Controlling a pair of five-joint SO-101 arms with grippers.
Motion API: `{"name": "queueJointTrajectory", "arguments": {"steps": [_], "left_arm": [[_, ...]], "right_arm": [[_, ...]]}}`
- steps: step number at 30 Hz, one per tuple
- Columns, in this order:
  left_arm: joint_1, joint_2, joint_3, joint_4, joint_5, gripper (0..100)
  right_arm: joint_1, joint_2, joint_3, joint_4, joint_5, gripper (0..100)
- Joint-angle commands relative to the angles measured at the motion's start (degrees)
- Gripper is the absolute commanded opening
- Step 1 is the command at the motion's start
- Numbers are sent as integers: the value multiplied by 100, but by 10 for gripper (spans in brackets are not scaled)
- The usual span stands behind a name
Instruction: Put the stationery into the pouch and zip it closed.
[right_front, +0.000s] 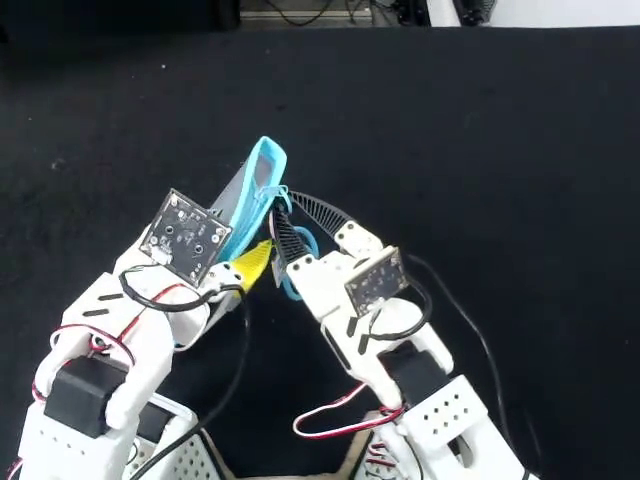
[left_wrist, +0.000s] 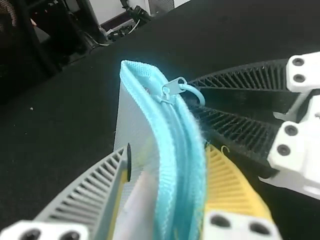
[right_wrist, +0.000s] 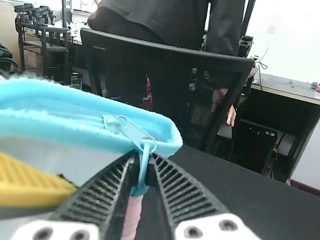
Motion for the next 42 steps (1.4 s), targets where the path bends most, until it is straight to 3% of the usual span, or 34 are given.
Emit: {"name": "queueJointTrajectory", "arguments": {"steps": [1,8,20,28,42], "left_arm": [[-84,0,-171,-70,35,233],[48,0,-31,-97,44,21],[330,-18,620,-53,35,29],[330,-18,690,457,-501,29],[391,-18,936,695,-484,29]], "right_arm": [[-105,-31,13,53,-35,11],[-105,-31,22,53,-35,11],[-70,-31,101,53,0,11],[-70,-31,110,70,0,11],[229,-40,-532,1802,-35,11]]}}
